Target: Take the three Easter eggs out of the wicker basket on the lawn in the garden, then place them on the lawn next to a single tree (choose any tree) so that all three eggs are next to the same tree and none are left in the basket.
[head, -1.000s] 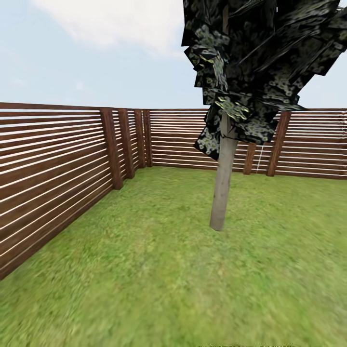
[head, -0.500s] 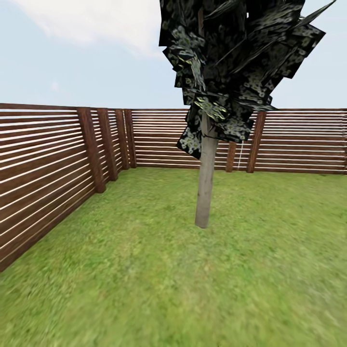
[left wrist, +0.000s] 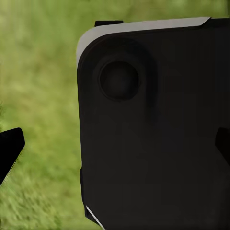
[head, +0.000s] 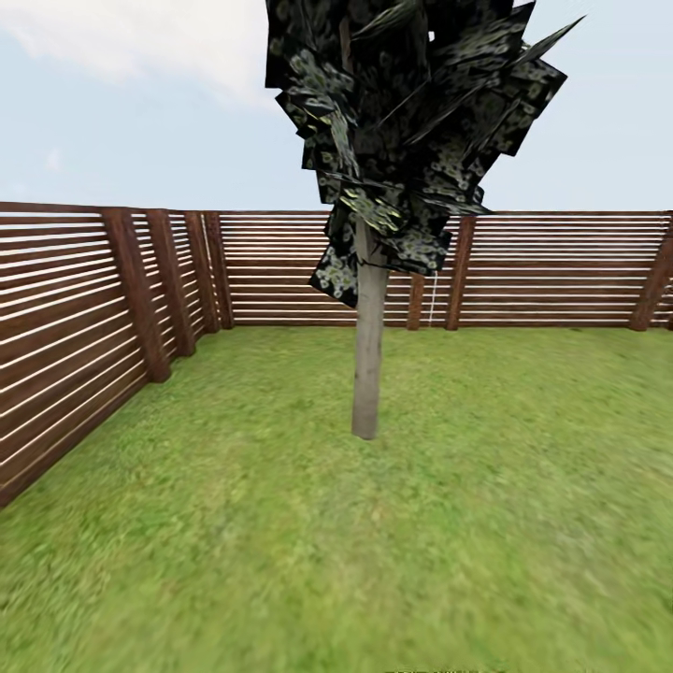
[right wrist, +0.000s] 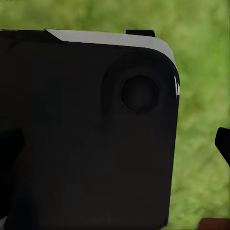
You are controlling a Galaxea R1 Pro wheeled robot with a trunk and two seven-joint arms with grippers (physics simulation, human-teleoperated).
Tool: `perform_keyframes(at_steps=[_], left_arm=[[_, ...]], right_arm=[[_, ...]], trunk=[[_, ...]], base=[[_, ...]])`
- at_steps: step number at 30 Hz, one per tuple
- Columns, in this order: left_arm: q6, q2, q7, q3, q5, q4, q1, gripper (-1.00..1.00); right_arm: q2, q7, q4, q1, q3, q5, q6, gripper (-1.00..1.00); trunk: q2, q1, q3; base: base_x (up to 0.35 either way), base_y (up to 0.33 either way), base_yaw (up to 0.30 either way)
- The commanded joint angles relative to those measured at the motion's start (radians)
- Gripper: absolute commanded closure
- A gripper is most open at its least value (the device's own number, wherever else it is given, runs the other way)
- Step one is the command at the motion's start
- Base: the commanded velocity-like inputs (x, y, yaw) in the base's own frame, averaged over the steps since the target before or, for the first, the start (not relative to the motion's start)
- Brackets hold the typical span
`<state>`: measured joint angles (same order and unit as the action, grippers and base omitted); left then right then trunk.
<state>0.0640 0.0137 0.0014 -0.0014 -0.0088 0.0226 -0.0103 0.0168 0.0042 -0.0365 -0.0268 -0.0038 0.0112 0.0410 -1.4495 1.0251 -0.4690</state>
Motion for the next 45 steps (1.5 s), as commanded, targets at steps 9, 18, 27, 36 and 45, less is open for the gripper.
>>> perform_keyframes(at_steps=[9,18,27,36,45], left_arm=[[0.003,0.0,0.0,0.0,-0.001,-0.001,0.0,-1.0],[0.003,0.0,0.0,0.0,-0.001,-0.001,0.0,-1.0],[0.003,0.0,0.0,0.0,-0.001,0.0,0.0,-1.0],[0.003,0.0,0.0,0.0,-0.001,-0.001,0.0,-1.0],[0.003,0.0,0.0,0.0,-0.001,0.0,0.0,-1.0]], right_arm=[[0.0,0.0,0.001,-0.001,-0.001,0.001,0.003,-1.0],[0.0,0.0,0.001,-0.001,-0.001,0.001,0.003,-1.0],[0.0,0.0,0.001,-0.001,-0.001,0.001,0.003,-1.0],[0.0,0.0,0.001,-0.001,-0.001,0.001,0.003,-1.0],[0.0,0.0,0.001,-0.001,-0.001,0.001,0.003,-1.0]], trunk=[[-0.001,0.0,-0.001],[-0.001,0.0,-0.001],[-0.001,0.0,-0.001],[-0.001,0.0,-0.001],[-0.001,0.0,-0.001]], base=[[0.0,0.0,-0.224],[0.0,0.0,-0.223],[0.0,0.0,-0.222],[0.0,0.0,-0.222],[0.0,0.0,-0.22]])
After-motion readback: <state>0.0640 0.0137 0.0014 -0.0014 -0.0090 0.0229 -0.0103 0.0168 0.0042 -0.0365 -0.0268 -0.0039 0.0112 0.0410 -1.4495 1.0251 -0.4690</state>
